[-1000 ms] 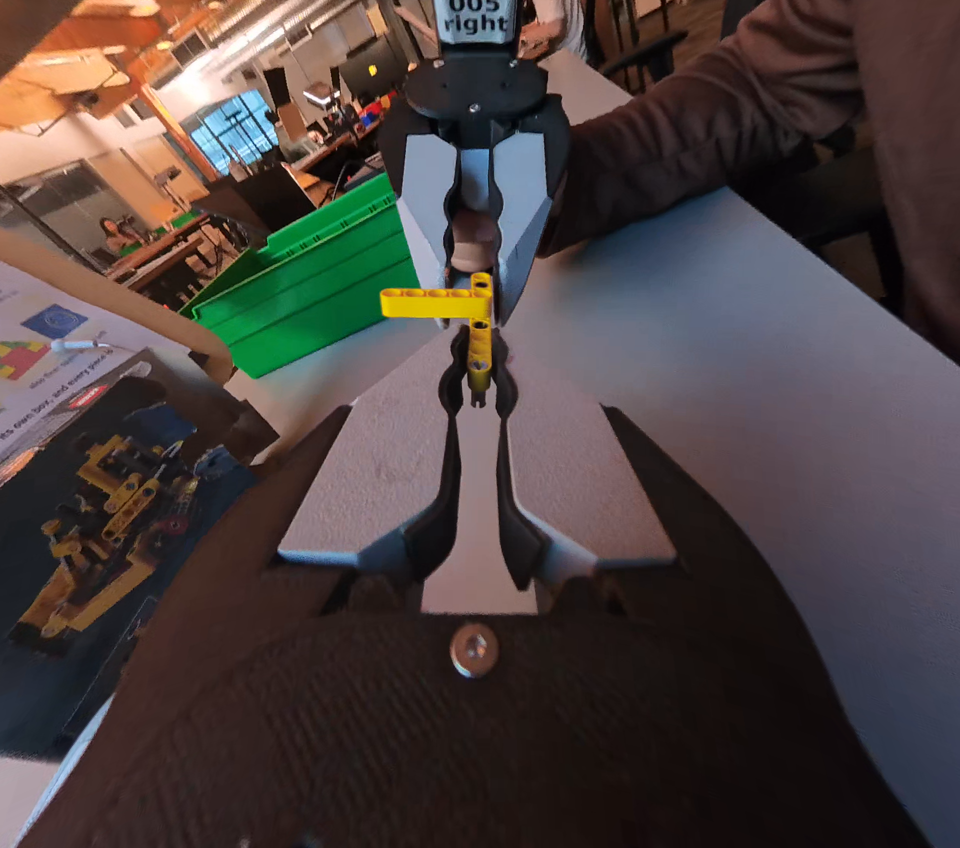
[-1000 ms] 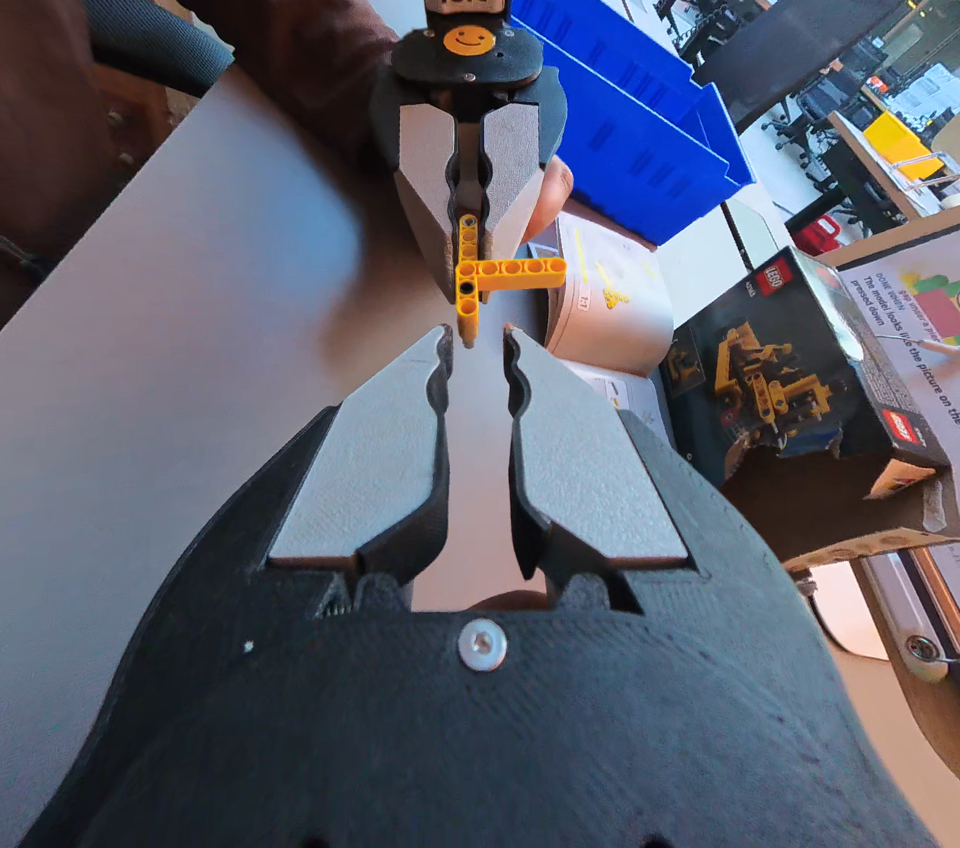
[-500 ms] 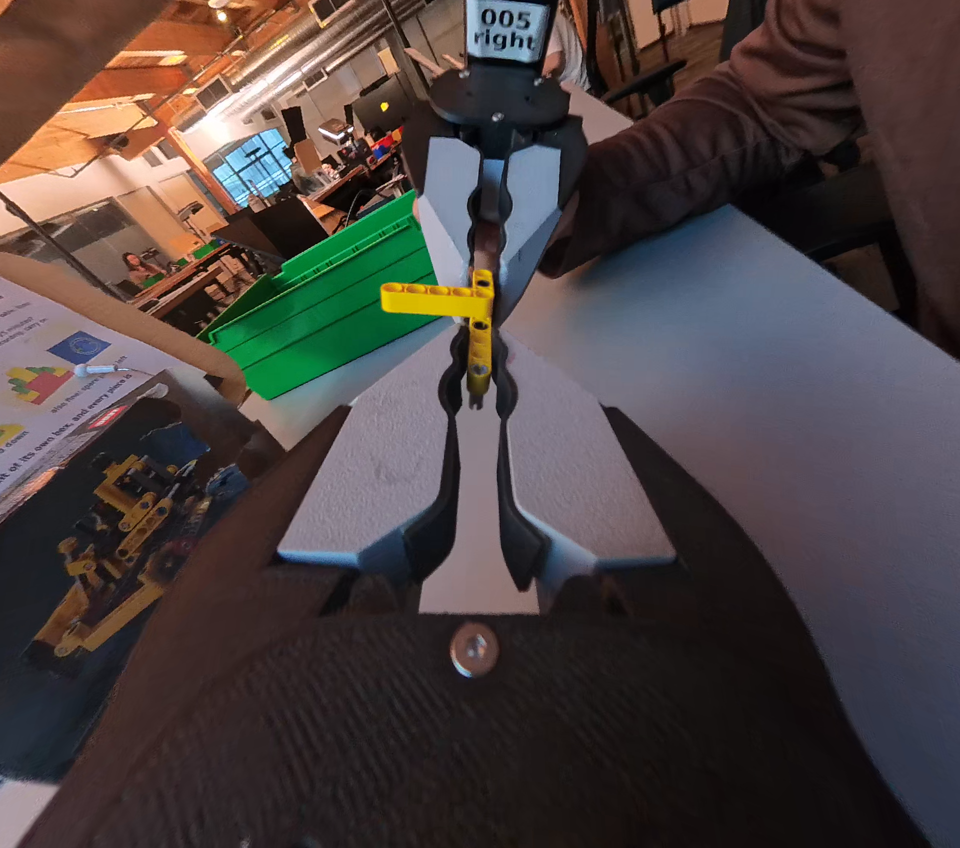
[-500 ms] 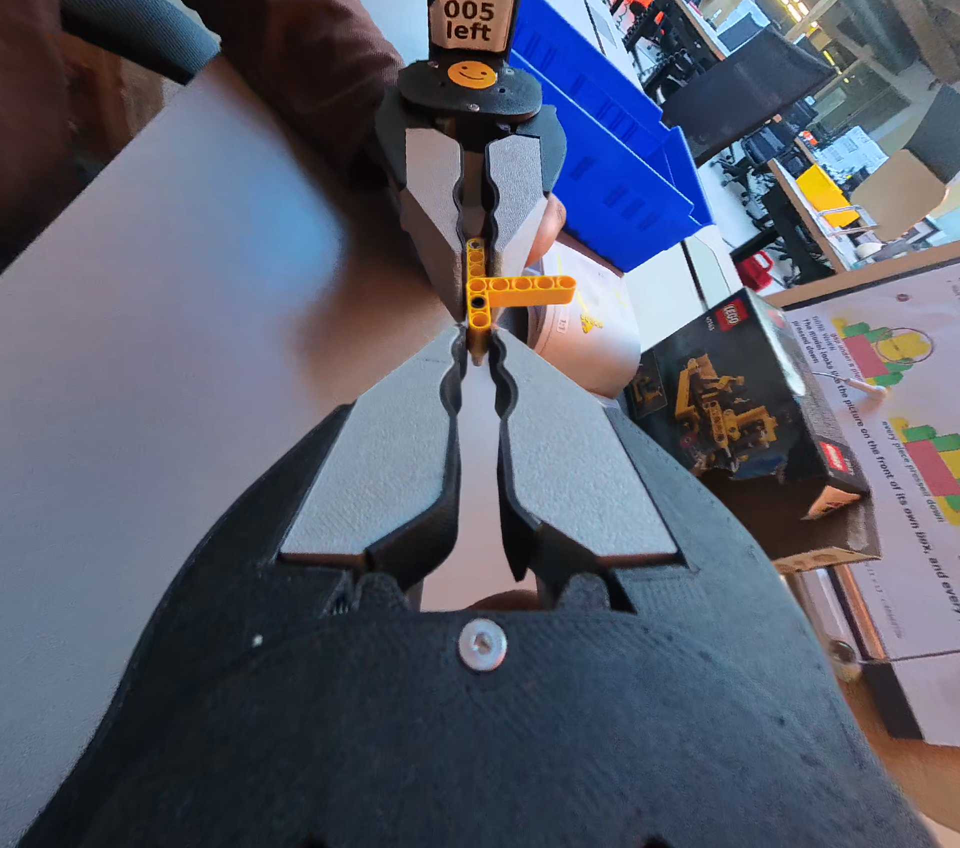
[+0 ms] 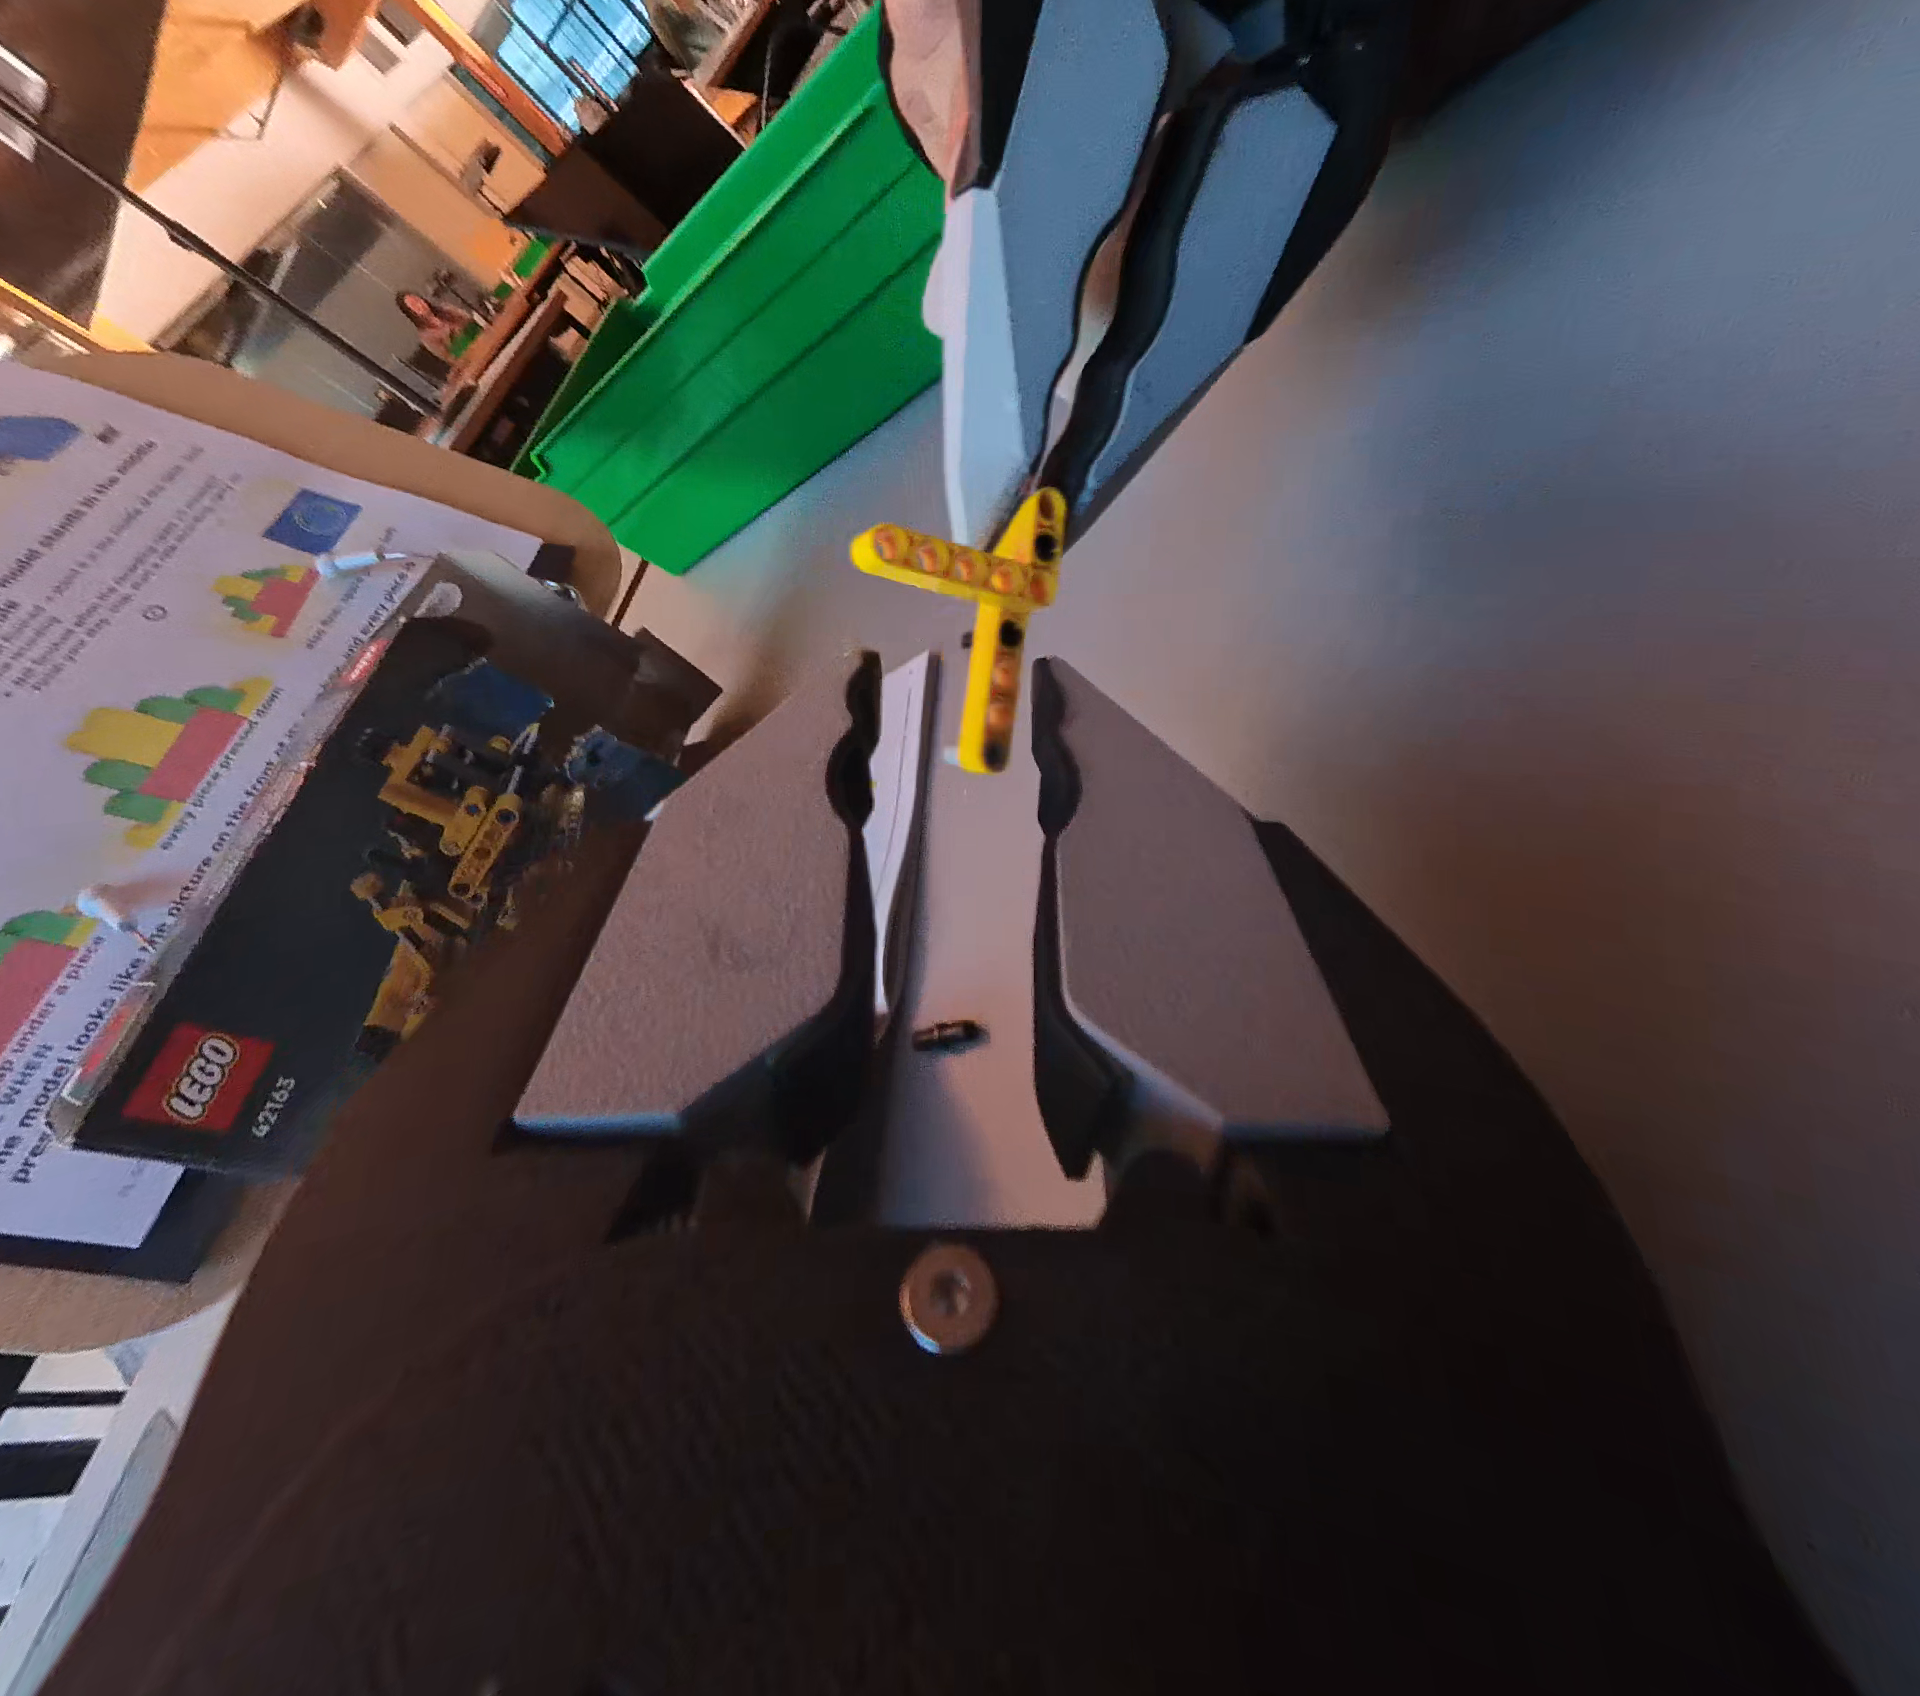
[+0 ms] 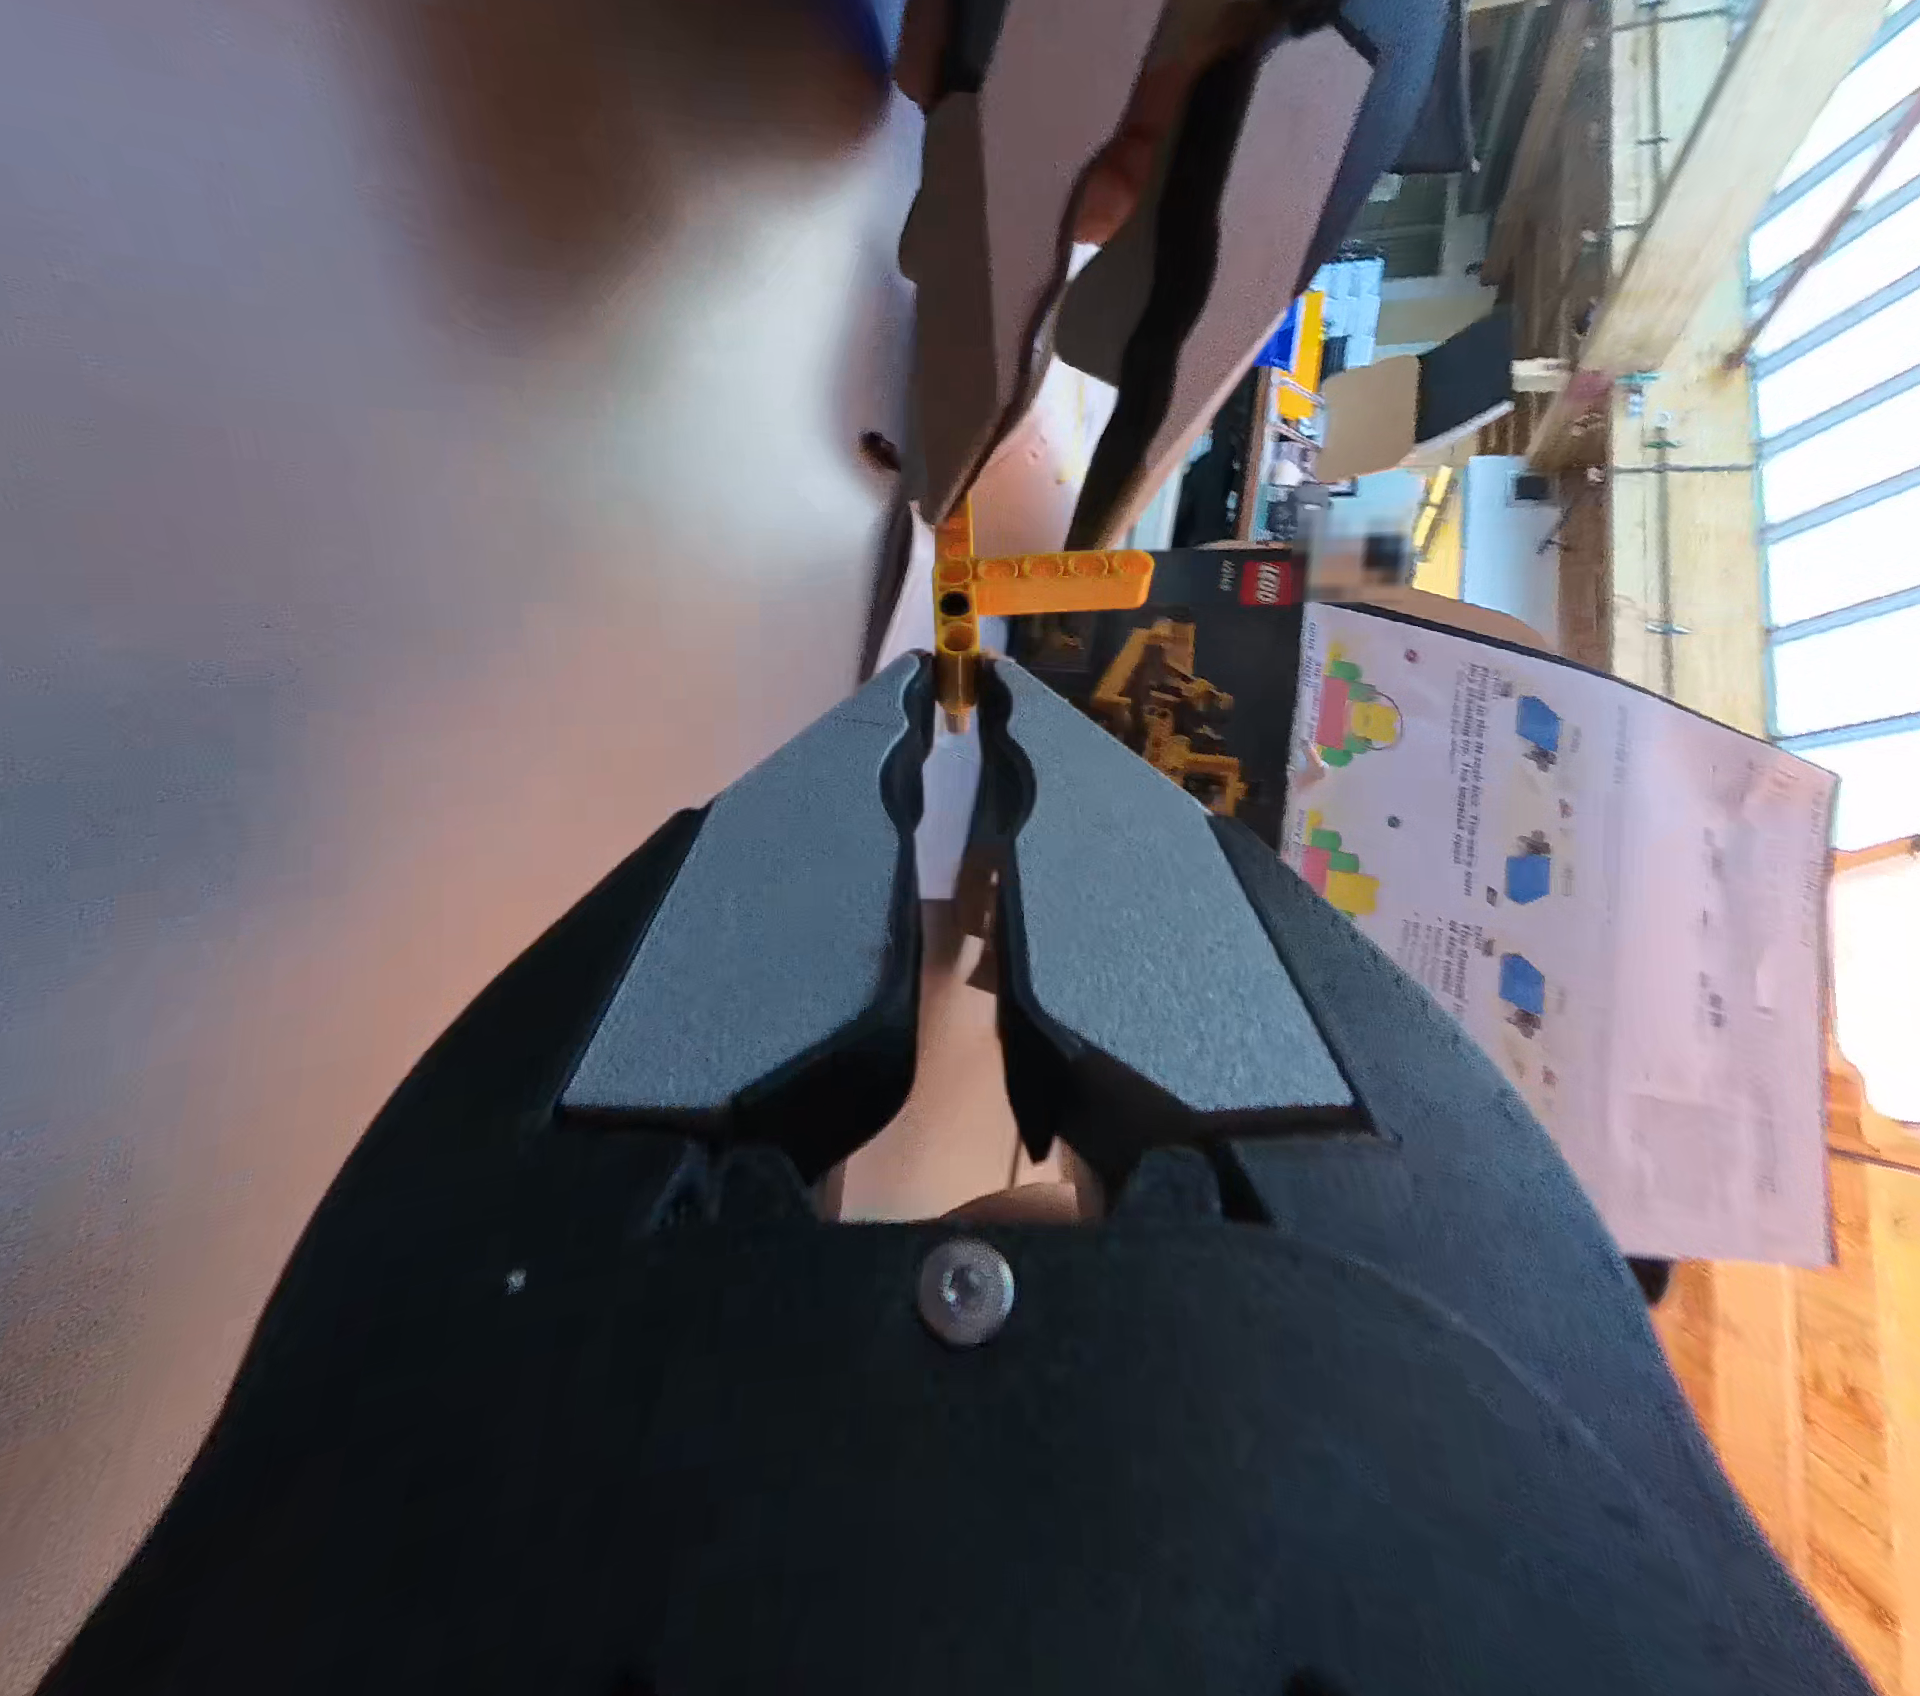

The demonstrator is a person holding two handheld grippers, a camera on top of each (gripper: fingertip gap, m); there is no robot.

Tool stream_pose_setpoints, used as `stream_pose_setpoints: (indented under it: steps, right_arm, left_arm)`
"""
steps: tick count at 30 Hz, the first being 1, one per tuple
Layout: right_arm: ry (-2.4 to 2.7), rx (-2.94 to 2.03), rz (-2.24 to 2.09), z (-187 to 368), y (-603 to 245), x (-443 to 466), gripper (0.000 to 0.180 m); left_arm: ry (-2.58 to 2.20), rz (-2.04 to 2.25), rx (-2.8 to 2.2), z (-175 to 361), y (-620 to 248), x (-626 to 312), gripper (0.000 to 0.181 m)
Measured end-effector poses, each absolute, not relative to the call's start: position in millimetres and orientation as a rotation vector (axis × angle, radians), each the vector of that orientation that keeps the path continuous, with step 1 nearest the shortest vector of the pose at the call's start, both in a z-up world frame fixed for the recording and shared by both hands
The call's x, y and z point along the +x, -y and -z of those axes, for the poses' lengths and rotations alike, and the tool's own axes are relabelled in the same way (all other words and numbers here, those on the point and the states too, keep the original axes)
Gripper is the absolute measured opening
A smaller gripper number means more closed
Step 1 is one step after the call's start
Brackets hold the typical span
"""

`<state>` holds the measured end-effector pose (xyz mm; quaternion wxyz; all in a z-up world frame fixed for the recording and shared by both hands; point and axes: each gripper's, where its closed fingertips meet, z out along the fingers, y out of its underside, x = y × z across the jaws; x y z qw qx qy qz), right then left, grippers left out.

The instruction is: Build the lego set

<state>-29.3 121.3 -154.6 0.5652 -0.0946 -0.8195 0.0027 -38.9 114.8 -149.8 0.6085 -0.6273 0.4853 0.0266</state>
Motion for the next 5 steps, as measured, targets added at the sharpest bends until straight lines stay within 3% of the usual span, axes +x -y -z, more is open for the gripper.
stream_pose_setpoints:
  steps: [5]
  right_arm:
    - [2.061, -0.258, 0.005, 180.3, -126.0, -25.1, 0.011]
  left_arm:
    - [-1.191, -0.016, -1.544, 169.1, -111.2, -37.1, 0.025]
